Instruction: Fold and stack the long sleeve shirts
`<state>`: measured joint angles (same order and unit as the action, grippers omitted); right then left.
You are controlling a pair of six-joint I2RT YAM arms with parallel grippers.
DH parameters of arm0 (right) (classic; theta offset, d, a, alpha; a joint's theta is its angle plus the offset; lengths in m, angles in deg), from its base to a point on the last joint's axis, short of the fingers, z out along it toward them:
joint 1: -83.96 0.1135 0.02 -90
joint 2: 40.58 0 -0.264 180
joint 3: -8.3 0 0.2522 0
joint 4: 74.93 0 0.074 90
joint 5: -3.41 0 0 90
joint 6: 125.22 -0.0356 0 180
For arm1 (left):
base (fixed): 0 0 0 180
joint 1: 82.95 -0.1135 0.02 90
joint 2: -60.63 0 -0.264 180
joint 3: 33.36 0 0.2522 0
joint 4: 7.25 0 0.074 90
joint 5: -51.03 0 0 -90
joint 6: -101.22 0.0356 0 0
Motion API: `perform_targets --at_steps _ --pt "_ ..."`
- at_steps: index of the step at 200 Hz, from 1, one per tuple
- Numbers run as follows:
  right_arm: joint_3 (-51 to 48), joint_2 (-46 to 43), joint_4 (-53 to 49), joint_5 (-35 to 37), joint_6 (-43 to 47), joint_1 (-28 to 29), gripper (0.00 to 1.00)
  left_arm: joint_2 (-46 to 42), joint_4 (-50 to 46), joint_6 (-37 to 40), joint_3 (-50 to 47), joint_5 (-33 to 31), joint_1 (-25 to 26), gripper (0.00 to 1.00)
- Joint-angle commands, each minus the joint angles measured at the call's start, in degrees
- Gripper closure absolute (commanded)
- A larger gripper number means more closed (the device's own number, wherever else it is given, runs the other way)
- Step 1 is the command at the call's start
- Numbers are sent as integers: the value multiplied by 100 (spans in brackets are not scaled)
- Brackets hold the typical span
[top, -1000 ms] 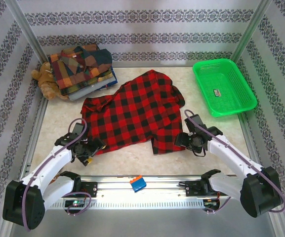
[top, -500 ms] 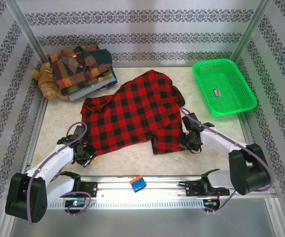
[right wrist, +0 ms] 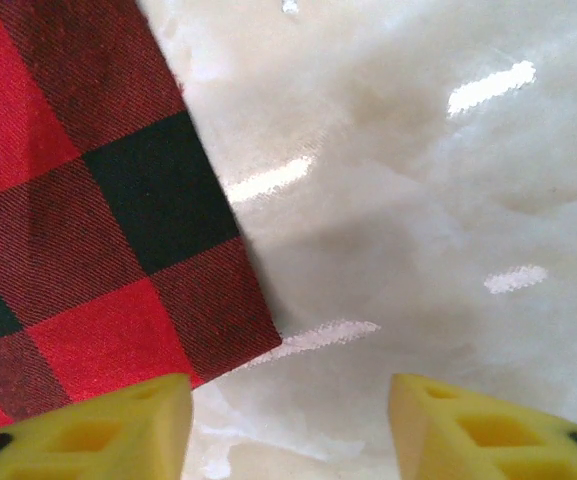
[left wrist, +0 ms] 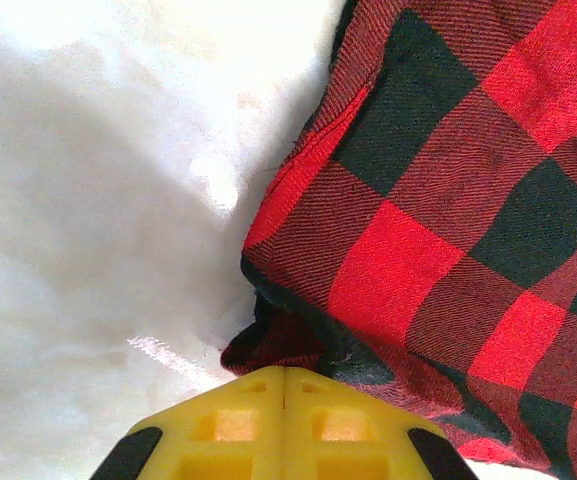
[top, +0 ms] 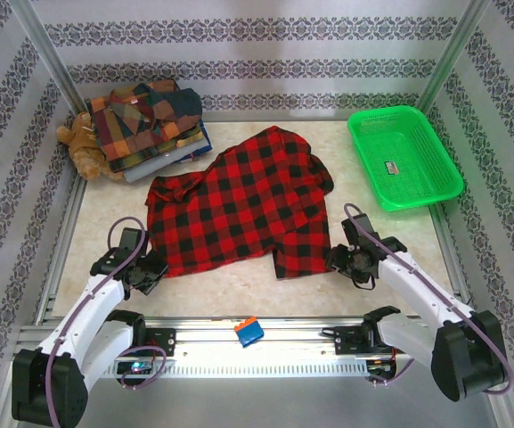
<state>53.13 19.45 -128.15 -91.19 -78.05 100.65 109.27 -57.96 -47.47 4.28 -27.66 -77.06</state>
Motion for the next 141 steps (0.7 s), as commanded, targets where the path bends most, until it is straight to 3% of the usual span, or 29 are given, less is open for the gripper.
perform_targets --at_steps 1,53,81,112,119,127,141 --pt "283 426 299 -270 371 -37 41 77 74 42 16 -12 -53 93" --pt "822 1586 623 -522 807 -74 46 116 68 35 67 -19 -67 94" --pt "689 1888 651 -384 737 -74 55 -103 14 -124 -70 -23 -87 93" --pt "734 2031 818 -348 671 -42 78 -141 -131 -146 -112 -101 -97 90" --pt "804 2072 746 -342 671 -36 85 -150 -193 -157 -91 -147 -99 84" --pt "854 2063 654 -304 658 -10 91 -178 -282 -173 -56 -188 -97 69" --pt "842 1920 573 -240 594 34 96 -268 -329 -192 -16 -176 -97 53"
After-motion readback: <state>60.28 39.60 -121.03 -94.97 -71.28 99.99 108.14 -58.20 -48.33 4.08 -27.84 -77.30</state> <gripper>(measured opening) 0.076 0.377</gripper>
